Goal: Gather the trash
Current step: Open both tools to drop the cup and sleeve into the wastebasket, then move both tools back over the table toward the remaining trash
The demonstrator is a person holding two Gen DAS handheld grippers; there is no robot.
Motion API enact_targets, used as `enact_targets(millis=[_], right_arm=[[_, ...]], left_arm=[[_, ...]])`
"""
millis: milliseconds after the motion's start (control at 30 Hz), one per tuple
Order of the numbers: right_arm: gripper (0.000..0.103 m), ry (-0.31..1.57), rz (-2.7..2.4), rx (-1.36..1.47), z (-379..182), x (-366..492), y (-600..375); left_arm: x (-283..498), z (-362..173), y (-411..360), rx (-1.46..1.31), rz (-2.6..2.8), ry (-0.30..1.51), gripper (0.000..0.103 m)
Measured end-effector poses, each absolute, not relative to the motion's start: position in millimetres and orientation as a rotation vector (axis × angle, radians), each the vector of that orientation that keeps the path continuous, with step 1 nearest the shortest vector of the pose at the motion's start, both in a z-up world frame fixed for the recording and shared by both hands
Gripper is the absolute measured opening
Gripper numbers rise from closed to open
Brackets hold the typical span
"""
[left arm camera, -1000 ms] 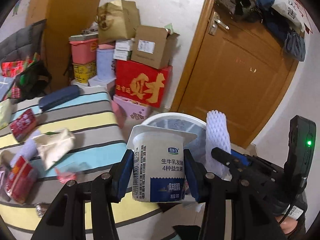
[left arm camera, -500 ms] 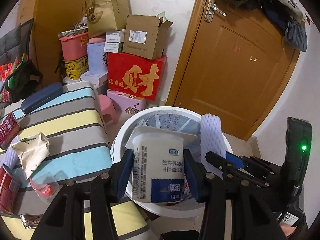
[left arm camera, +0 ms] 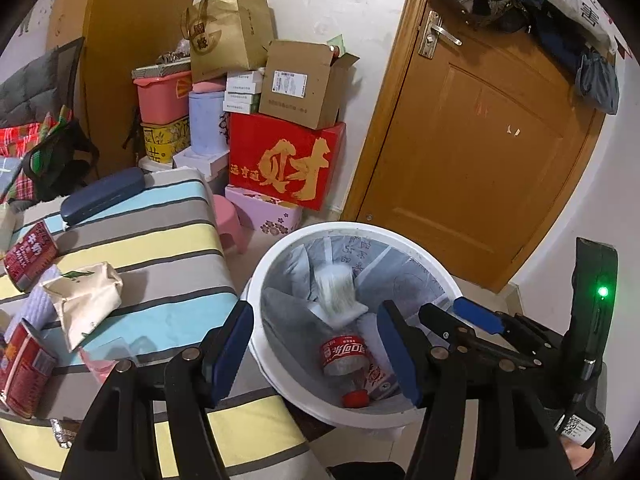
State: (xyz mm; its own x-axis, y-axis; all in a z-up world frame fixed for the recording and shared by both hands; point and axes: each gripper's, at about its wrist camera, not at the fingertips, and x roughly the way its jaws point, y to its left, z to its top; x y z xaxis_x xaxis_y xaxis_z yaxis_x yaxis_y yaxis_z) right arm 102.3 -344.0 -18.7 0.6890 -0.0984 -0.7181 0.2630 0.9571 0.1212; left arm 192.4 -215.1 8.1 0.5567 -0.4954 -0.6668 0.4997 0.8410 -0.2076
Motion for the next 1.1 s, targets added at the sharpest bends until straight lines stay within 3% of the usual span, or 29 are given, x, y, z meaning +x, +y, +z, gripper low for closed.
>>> enact_targets(millis=[1100], right_arm=[[0.052,0.670,-0.081,0.199,10,83,-272]], left_arm=[[137,35,-100,-0.042,-0.391,0.692,0.064]])
